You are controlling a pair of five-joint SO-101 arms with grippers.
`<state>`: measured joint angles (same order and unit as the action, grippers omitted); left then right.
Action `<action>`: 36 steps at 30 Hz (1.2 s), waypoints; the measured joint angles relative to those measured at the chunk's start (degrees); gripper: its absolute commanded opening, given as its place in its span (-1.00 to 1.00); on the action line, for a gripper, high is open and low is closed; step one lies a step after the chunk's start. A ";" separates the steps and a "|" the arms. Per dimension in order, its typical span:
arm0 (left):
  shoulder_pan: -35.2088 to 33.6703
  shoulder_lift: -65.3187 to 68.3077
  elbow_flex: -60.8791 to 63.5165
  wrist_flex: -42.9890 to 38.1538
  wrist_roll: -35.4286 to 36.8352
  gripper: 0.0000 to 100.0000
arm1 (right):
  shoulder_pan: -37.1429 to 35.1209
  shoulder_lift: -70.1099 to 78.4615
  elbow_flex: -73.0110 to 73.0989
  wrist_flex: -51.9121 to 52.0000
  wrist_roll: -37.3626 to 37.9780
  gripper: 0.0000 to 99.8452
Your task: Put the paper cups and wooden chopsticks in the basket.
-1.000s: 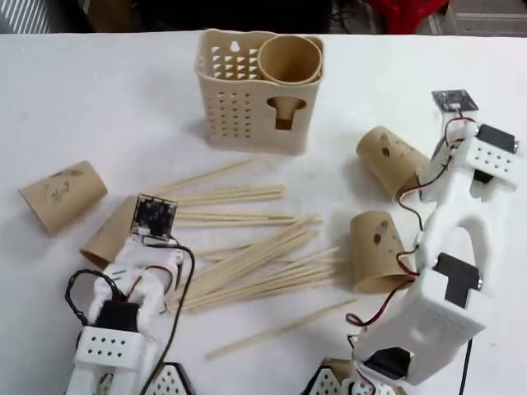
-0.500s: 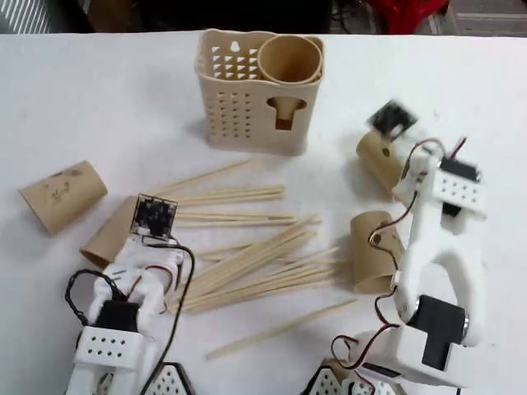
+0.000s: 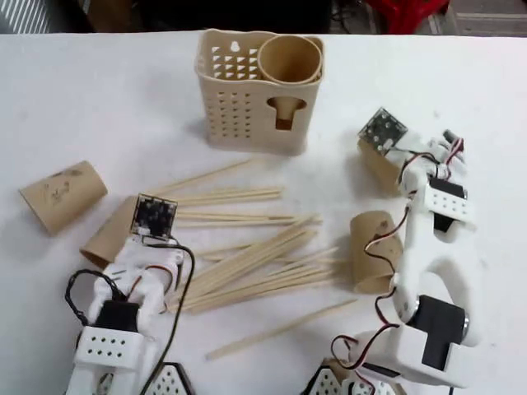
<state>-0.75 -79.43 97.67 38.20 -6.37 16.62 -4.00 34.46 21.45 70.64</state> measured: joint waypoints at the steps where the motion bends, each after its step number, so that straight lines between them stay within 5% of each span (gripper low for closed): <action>1: 0.00 0.00 0.00 0.00 0.00 -0.95 | -0.44 0.00 0.44 -1.14 1.32 -0.48; 4: 0.00 0.00 0.00 0.00 0.00 -0.95 | -2.55 0.97 1.58 -4.75 4.75 -0.59; 8: 0.00 0.00 0.00 0.00 0.00 -0.95 | -3.60 3.96 1.76 -6.86 5.63 -0.99; 12: 0.00 0.00 0.00 0.00 0.00 -0.95 | -3.43 4.84 1.76 -7.12 4.75 -0.96; 20: 0.00 0.00 0.00 0.00 0.00 -0.95 | -2.20 0.09 1.67 -1.32 -9.41 -0.97; 25: 0.00 0.00 0.00 0.00 0.00 -0.95 | -2.29 -10.02 1.67 9.23 -11.43 -0.97; 36: 0.00 0.00 0.00 0.00 0.00 -0.95 | -4.04 -33.58 0.70 27.60 -29.71 -0.97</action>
<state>-0.75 -79.43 97.67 38.20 -6.37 12.57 -37.58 35.16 49.05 40.92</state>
